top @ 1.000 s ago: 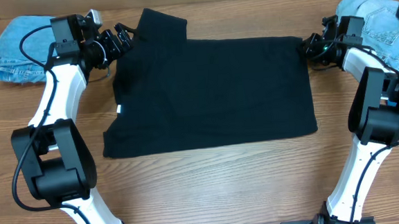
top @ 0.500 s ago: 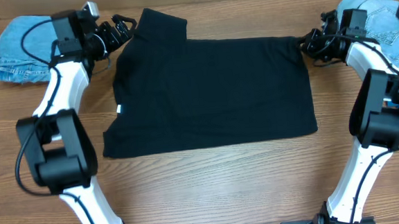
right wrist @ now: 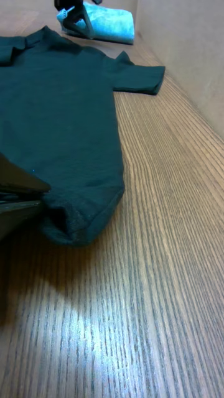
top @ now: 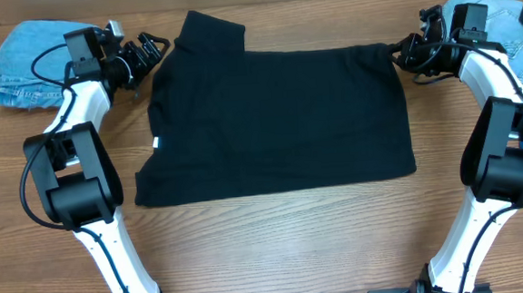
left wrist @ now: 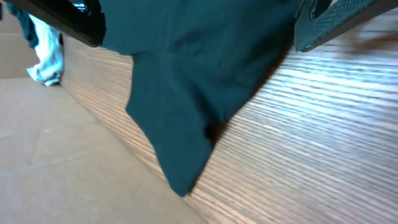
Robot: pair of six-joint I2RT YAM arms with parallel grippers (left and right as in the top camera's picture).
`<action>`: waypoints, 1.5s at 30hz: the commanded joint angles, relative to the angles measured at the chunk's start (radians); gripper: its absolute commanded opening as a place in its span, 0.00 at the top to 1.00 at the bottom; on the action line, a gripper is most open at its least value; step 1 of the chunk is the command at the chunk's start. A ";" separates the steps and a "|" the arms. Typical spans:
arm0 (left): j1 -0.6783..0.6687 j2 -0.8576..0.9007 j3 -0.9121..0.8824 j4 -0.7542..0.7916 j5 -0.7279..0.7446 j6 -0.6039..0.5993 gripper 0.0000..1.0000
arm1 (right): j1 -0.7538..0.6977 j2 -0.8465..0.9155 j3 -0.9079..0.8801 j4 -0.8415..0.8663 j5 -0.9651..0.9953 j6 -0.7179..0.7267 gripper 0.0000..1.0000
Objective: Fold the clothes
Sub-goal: 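Grasp the shirt's top-left and top-right corners with both grippers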
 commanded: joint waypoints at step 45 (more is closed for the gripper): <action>-0.080 0.092 0.019 -0.033 -0.095 0.087 0.39 | 0.006 -0.036 0.022 0.002 -0.021 -0.018 0.96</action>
